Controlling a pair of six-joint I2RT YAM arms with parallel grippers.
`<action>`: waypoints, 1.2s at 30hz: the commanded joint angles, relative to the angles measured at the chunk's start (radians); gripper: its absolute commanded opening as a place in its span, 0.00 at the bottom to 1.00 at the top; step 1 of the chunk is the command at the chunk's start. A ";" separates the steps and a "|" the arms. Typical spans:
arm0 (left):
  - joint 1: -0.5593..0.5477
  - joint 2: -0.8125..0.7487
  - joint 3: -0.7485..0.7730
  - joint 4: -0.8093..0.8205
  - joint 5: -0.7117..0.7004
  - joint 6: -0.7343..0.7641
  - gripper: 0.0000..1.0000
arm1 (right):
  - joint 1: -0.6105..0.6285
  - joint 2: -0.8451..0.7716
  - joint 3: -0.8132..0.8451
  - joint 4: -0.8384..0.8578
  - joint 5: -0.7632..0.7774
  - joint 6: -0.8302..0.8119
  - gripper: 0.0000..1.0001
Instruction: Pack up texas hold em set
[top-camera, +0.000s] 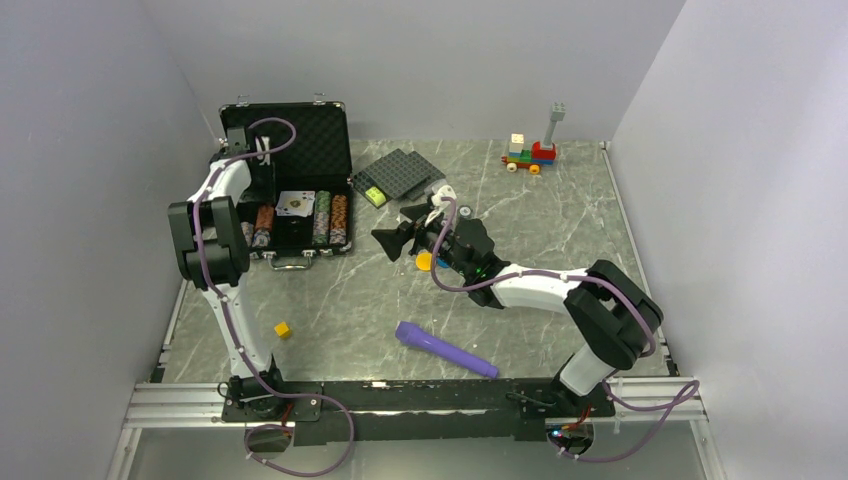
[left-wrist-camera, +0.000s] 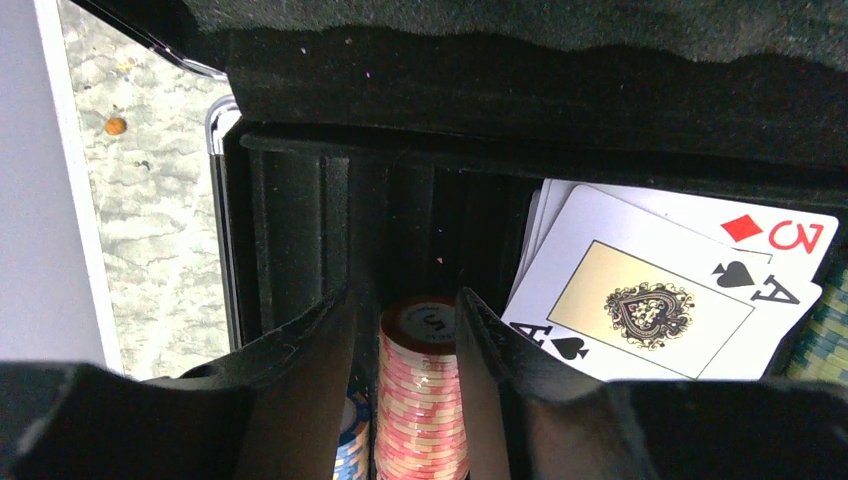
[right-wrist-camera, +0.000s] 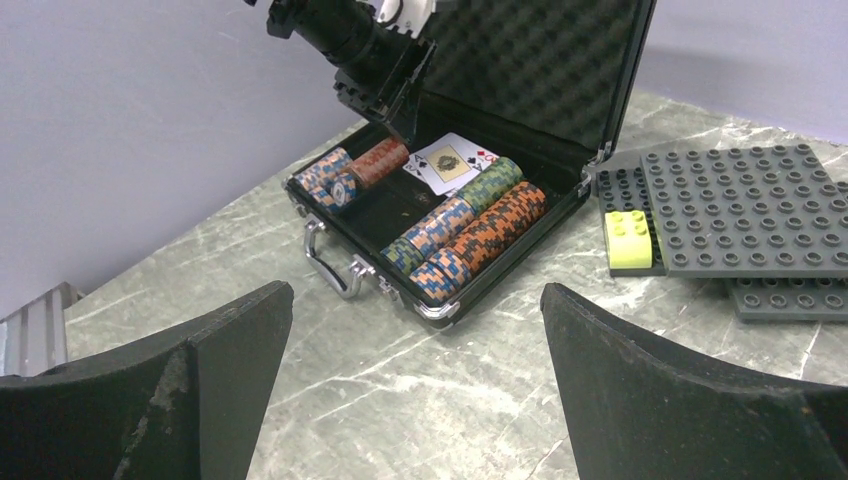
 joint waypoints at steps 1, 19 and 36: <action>0.009 -0.025 -0.048 -0.075 -0.029 0.026 0.45 | 0.004 -0.058 -0.004 0.028 0.001 -0.016 1.00; 0.008 -0.123 -0.202 -0.058 -0.057 0.035 0.43 | 0.008 -0.131 -0.045 0.022 0.023 -0.019 1.00; 0.009 -0.243 -0.151 -0.017 -0.058 -0.005 0.85 | 0.009 -0.255 -0.024 -0.245 0.177 -0.100 1.00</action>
